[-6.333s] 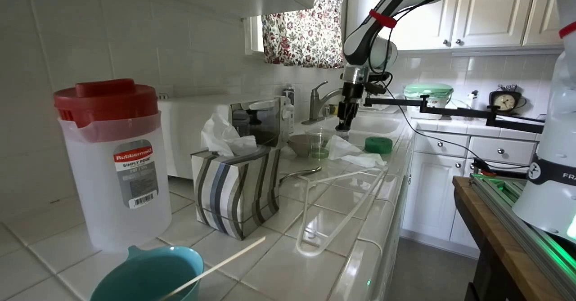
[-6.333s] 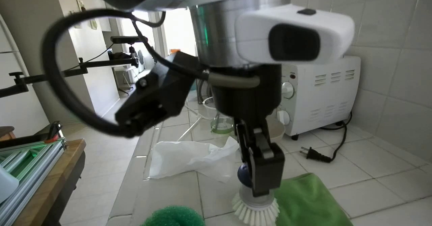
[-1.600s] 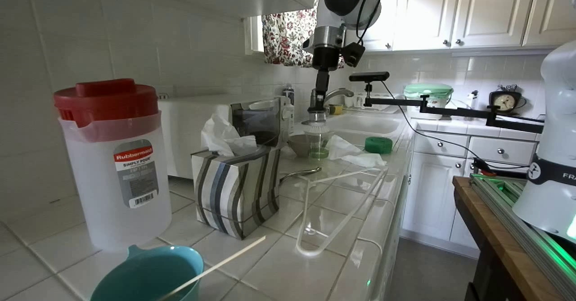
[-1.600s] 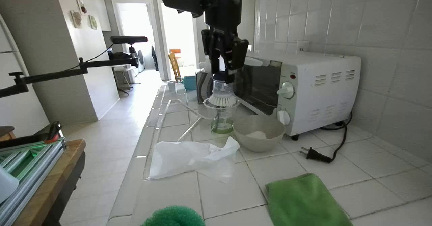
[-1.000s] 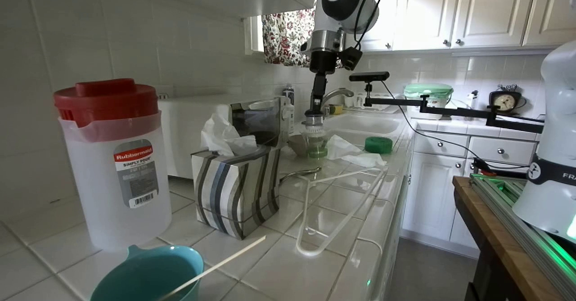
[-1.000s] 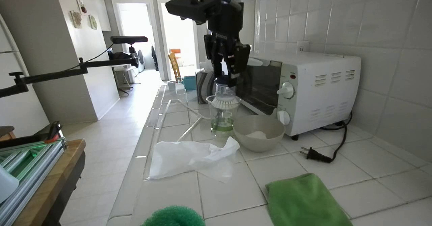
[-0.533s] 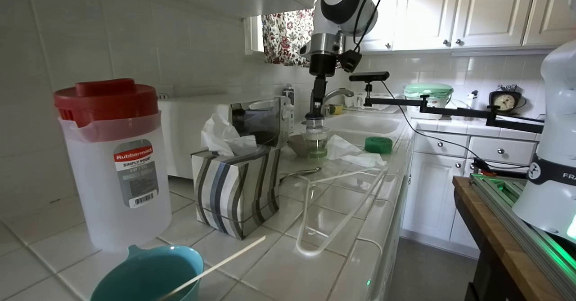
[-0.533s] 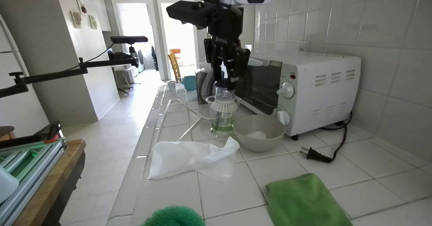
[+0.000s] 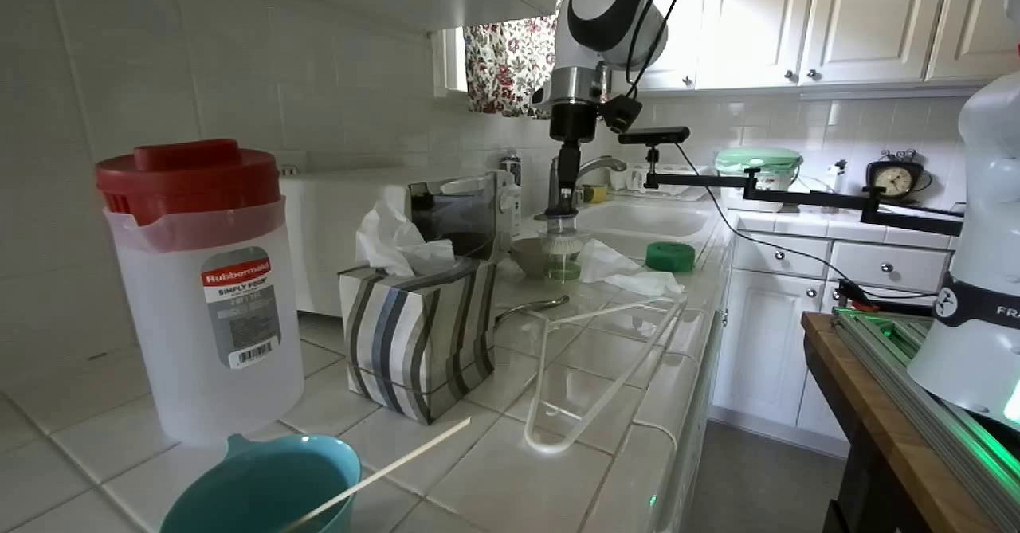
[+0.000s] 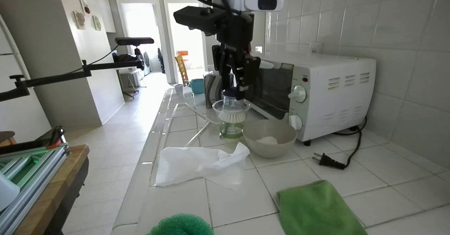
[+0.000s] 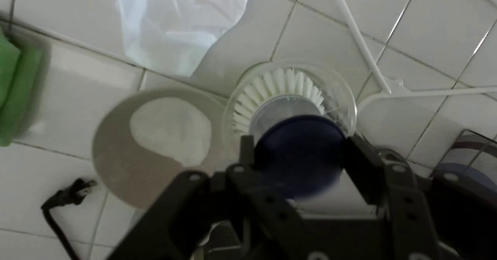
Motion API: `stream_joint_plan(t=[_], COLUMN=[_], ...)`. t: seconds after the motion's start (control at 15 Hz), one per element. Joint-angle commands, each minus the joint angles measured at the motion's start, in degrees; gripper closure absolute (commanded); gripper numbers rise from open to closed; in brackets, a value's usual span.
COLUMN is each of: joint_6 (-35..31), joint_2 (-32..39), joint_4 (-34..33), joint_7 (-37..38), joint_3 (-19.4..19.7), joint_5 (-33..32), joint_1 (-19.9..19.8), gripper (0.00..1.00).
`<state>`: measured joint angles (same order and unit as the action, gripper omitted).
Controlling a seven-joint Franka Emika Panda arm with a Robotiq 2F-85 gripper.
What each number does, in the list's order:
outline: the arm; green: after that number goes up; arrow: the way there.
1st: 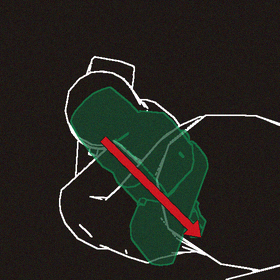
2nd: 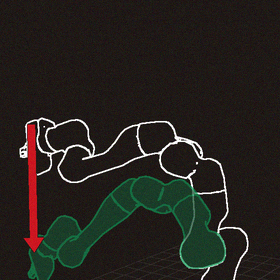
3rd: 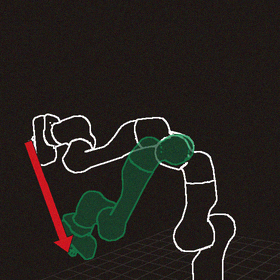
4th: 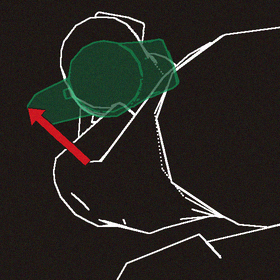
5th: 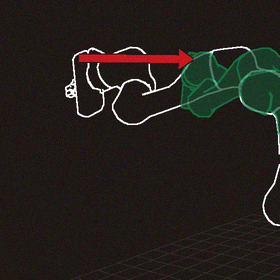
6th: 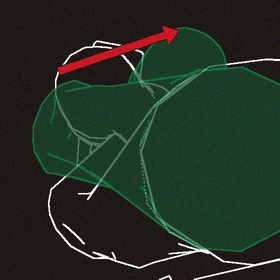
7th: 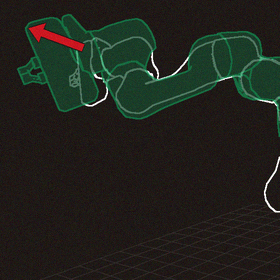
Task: Put the blue object inside the plastic cup
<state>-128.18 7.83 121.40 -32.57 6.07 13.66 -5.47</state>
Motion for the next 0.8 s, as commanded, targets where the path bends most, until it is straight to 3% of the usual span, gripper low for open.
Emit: stream_joint_plan(t=[0.0,0.73], joint_6=[0.2,0.5], joint_2=[0.3,1.3], joint_4=[-0.1,-0.5], joint_7=[0.2,0.1], joint_3=[-0.9,-1.7], joint_5=[-1.3,-1.2], joint_1=[-1.1,-0.9], gripper=[0.65,0.65])
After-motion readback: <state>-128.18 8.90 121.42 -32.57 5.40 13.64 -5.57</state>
